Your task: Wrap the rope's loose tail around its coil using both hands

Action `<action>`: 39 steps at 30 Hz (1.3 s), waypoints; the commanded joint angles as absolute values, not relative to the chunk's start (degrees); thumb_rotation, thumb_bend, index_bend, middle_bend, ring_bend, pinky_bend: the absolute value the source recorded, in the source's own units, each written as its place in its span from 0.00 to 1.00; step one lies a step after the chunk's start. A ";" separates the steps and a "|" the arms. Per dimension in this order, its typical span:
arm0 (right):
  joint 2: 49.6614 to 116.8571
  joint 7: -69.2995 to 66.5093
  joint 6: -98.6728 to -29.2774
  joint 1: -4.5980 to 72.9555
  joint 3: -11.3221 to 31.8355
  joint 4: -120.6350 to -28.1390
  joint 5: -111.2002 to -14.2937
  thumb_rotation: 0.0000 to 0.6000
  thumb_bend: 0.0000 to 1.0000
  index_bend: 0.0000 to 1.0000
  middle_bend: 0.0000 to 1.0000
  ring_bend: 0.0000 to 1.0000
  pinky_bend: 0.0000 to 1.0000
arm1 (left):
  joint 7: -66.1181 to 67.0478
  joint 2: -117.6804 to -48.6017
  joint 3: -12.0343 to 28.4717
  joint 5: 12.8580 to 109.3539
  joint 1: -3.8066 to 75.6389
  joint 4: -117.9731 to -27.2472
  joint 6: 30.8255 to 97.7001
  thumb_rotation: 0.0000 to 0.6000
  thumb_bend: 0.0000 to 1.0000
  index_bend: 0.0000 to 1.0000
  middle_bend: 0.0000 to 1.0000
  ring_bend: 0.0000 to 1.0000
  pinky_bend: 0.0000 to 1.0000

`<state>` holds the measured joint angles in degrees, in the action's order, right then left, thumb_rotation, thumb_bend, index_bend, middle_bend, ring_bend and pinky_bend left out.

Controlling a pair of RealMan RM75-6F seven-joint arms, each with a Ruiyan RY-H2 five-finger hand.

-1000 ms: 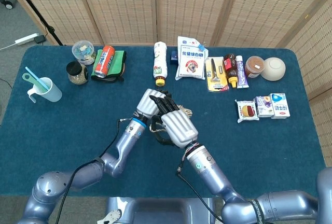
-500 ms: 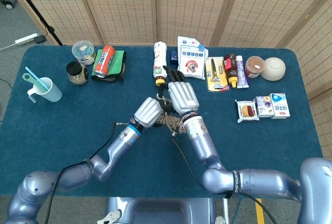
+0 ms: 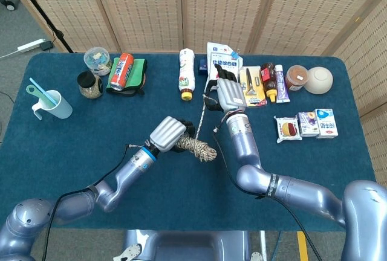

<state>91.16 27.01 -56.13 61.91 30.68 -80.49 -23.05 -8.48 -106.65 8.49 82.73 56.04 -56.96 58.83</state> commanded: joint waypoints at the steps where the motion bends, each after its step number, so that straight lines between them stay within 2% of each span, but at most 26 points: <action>1: 91.04 24.33 -49.01 60.94 29.63 -78.40 -18.42 1.00 0.52 0.74 0.00 0.00 0.00 | -9.14 -106.38 8.91 82.97 55.56 -57.09 59.69 1.00 0.52 0.67 0.50 0.52 0.70; 6: 90.66 21.92 -43.04 60.83 28.51 -76.51 -14.15 1.00 0.52 0.74 0.00 0.00 0.00 | -10.71 -106.27 10.04 82.00 55.18 -57.88 59.41 1.00 0.52 0.67 0.51 0.52 0.70; 15: 92.60 17.44 -40.16 59.64 24.81 -74.75 -15.99 1.00 0.52 0.74 0.00 0.00 0.00 | -10.70 -106.44 14.64 77.55 54.13 -62.08 60.24 1.00 0.52 0.67 0.50 0.52 0.70; 21: 91.89 14.74 -40.36 57.89 23.07 -78.03 -18.20 1.00 0.52 0.74 0.00 0.00 0.00 | -6.93 -106.64 16.80 75.23 53.31 -65.11 61.96 1.00 0.52 0.67 0.50 0.52 0.70; 30: 89.11 11.87 -42.71 54.36 19.92 -87.90 -23.36 1.00 0.52 0.72 0.00 0.00 0.00 | 1.70 -106.42 19.36 73.05 51.63 -71.48 67.07 1.00 0.52 0.67 0.51 0.52 0.70; 31: 88.94 11.56 -42.66 54.11 19.76 -88.49 -23.89 1.00 0.52 0.70 0.00 0.00 0.00 | 2.07 -106.38 19.45 72.90 51.57 -71.82 67.17 1.00 0.52 0.67 0.51 0.52 0.70; 32: 88.65 11.11 -42.34 53.74 19.48 -89.37 -24.87 1.00 0.51 0.60 0.00 0.00 0.00 | 2.47 -106.31 19.55 72.75 51.47 -72.30 67.29 1.00 0.52 0.67 0.51 0.52 0.70; 33: 88.27 10.75 -41.80 53.36 19.09 -90.13 -26.28 1.00 0.43 0.41 0.00 0.00 0.00 | 2.78 -106.22 19.57 72.65 51.36 -72.71 67.35 1.00 0.52 0.67 0.50 0.52 0.70; 34: 87.83 10.66 -41.32 53.06 18.54 -90.60 -27.84 1.00 0.33 0.28 0.00 0.00 0.00 | 3.06 -106.14 19.55 72.59 51.26 -73.01 67.39 1.00 0.52 0.67 0.50 0.52 0.70; 35: 87.54 10.84 -41.17 52.94 18.06 -90.80 -28.87 1.00 0.17 0.11 0.00 0.00 0.00 | 3.22 -106.10 19.52 72.53 51.19 -73.15 67.39 1.00 0.52 0.67 0.50 0.52 0.70; 36: 87.30 11.12 -41.27 52.88 17.60 -90.93 -29.73 1.00 0.04 0.01 0.00 0.00 0.00 | 3.32 -106.06 19.50 72.45 51.12 -73.30 67.34 1.00 0.52 0.67 0.50 0.52 0.70; 37: 87.04 11.53 -42.90 52.69 17.30 -91.45 -31.18 1.00 0.00 0.00 0.00 0.00 0.00 | 3.27 -106.01 19.48 72.22 50.95 -73.63 67.21 1.00 0.52 0.67 0.51 0.52 0.70; 39: 87.20 10.89 -46.22 51.65 17.46 -92.77 -33.70 1.00 0.00 0.00 0.00 0.00 0.00 | 3.08 -105.80 19.40 72.29 50.76 -74.12 67.13 1.00 0.52 0.67 0.51 0.52 0.70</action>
